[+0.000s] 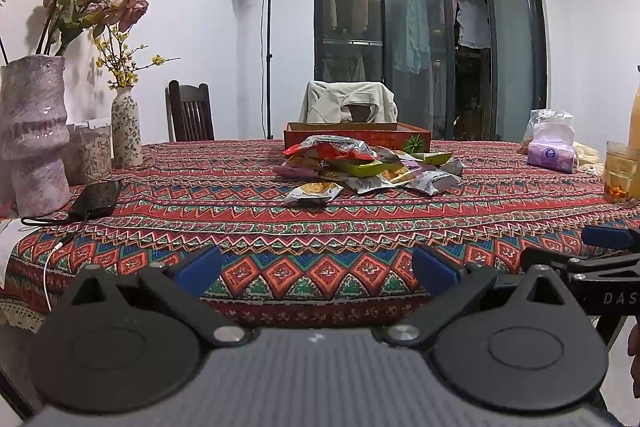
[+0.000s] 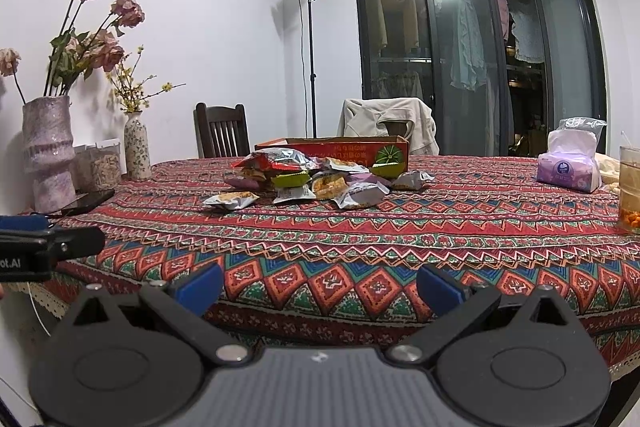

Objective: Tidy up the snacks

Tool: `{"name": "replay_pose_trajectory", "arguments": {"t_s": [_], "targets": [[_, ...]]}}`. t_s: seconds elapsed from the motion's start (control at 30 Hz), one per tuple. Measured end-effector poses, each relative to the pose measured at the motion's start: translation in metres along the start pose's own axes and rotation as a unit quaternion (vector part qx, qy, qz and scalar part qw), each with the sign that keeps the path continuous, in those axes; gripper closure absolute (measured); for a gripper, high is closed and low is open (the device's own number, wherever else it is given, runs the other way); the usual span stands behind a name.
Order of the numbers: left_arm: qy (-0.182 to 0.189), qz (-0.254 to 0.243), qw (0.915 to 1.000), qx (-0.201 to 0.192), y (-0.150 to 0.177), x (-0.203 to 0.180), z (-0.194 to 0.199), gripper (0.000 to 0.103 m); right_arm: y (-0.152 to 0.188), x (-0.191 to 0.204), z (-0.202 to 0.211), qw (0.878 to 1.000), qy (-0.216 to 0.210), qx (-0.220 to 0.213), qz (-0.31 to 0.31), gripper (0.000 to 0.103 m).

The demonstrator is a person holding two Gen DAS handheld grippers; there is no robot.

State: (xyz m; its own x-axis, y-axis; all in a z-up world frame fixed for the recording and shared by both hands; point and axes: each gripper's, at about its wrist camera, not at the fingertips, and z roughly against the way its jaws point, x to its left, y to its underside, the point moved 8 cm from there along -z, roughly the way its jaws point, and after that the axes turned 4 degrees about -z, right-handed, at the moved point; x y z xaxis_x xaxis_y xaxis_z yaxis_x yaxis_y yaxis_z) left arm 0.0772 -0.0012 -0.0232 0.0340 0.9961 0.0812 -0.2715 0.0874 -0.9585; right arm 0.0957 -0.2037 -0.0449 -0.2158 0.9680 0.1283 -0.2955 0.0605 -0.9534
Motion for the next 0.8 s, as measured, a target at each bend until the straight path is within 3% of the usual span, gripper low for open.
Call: {"name": "replay_pose_trajectory", "arguments": {"t_s": [0.8], "targets": [[-0.002,-0.001,1.0,0.004,-0.0002,0.001,-0.0008,0.0,0.001,-0.0022,-0.0012,1.0,0.002,0.001,-0.001,0.0]]}}
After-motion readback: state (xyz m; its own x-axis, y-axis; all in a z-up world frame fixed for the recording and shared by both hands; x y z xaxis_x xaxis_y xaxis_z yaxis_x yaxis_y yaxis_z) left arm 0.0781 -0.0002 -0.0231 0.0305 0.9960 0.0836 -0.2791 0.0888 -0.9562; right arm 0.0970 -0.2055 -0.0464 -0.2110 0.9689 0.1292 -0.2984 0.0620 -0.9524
